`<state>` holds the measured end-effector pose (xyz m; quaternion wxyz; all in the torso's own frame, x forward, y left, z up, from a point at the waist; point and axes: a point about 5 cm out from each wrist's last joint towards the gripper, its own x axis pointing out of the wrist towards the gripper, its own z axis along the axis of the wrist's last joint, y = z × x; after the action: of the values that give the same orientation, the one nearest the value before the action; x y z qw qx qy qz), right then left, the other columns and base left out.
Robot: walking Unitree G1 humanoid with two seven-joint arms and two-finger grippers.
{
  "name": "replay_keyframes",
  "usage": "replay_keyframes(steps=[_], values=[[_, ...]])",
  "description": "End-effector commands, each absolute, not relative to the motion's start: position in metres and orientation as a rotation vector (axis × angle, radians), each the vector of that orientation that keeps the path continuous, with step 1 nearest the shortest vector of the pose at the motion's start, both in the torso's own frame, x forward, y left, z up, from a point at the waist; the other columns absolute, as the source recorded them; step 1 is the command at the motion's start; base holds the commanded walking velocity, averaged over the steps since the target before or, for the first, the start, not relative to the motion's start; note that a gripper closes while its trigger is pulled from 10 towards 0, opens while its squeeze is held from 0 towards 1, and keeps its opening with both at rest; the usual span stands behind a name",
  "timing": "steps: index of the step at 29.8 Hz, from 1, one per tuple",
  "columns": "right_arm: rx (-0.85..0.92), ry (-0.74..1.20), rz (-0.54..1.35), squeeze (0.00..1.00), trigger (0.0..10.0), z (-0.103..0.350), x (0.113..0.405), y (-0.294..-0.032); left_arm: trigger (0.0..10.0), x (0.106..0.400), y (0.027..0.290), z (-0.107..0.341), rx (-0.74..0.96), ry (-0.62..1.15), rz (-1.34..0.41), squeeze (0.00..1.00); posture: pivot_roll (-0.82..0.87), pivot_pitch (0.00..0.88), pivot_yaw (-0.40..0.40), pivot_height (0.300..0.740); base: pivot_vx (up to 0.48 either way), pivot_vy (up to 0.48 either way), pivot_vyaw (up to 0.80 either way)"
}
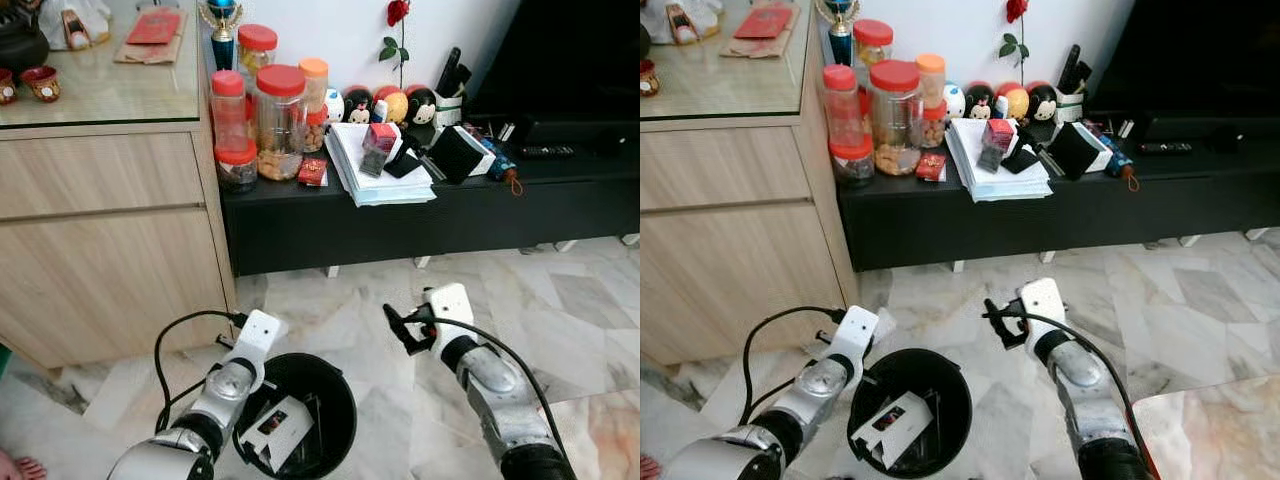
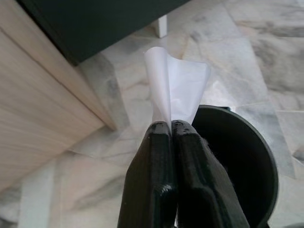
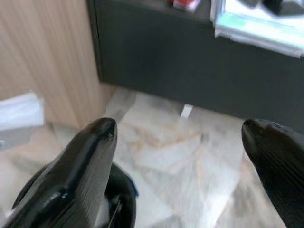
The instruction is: Picking trash to rubbish bin
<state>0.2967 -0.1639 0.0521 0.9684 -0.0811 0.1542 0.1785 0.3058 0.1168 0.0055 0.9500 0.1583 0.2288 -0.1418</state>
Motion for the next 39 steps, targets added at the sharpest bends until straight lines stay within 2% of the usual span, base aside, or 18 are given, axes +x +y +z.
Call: replay_keyframes(steps=[1, 8, 14, 18, 23, 26, 28, 33, 39], values=[[-0.173, 0.356, 0.367, 0.0, 10.0, 0.05, 0.291, -0.16, 10.0, 0.305, 0.107, 0.005, 0.353, 0.463, -0.338, 0.0, -0.02, 0.174, -0.165, 0.74, 0.0, 0.0, 0.0], [-0.174, 0.506, 0.381, 0.0, 10.0, 0.041, 0.269, -0.145, 10.0, 0.293, 0.089, -0.004, 0.37, 0.487, -0.398, 0.0, -0.07, 0.215, -0.203, 0.74, 0.0, 0.0, 0.0], [-0.166, 0.546, 0.392, 0.0, 10.0, 0.041, 0.254, -0.136, 10.0, 0.283, 0.085, -0.013, 0.394, 0.512, -0.42, 0.0, -0.09, 0.24, -0.228, 0.74, 0.0, 0.0, 0.0], [-0.131, 0.545, 0.373, 0.0, 10.0, 0.044, 0.252, -0.129, 10.0, 0.277, 0.091, -0.02, 0.438, 0.53, -0.414, 0.0, -0.1, 0.26, -0.238, 0.74, 0.0, 0.0, 0.0], [-0.08, 0.467, 0.354, 0.0, 10.0, 0.051, 0.256, -0.119, 10.0, 0.272, 0.099, -0.025, 0.453, 0.549, -0.388, 0.0, -0.1, 0.274, -0.238, 0.74, 0.0, 0.0, 0.0], [-0.072, 0.279, 0.367, 0.0, 10.0, 0.064, 0.268, -0.11, 10.0, 0.267, 0.108, -0.03, 0.465, 0.563, -0.36, 0.0, -0.09, 0.28, -0.231, 0.74, 0.0, 0.0, 0.0], [-0.084, 0.242, 0.352, 0.0, 10.0, 0.064, 0.275, -0.11, 10.0, 0.265, 0.111, -0.031, 0.468, 0.565, -0.347, 0.0, -0.08, 0.281, -0.224, 0.74, 0.0, 0.0, 0.0], [-0.093, 0.261, 0.391, 0.0, 10.0, 0.052, 0.288, -0.111, 10.0, 0.264, 0.113, -0.032, 0.455, 0.555, -0.328, 0.0, -0.06, 0.28, -0.217, 0.74, 0.0, 0.0, 0.0], [-0.124, 0.38, 0.411, 0.0, 10.0, 0.016, 0.281, -0.109, 10.0, 0.262, 0.114, -0.032, 0.449, 0.542, -0.319, 0.0, -0.04, 0.282, -0.213, 0.74, 0.0, 0.0, 0.0]])
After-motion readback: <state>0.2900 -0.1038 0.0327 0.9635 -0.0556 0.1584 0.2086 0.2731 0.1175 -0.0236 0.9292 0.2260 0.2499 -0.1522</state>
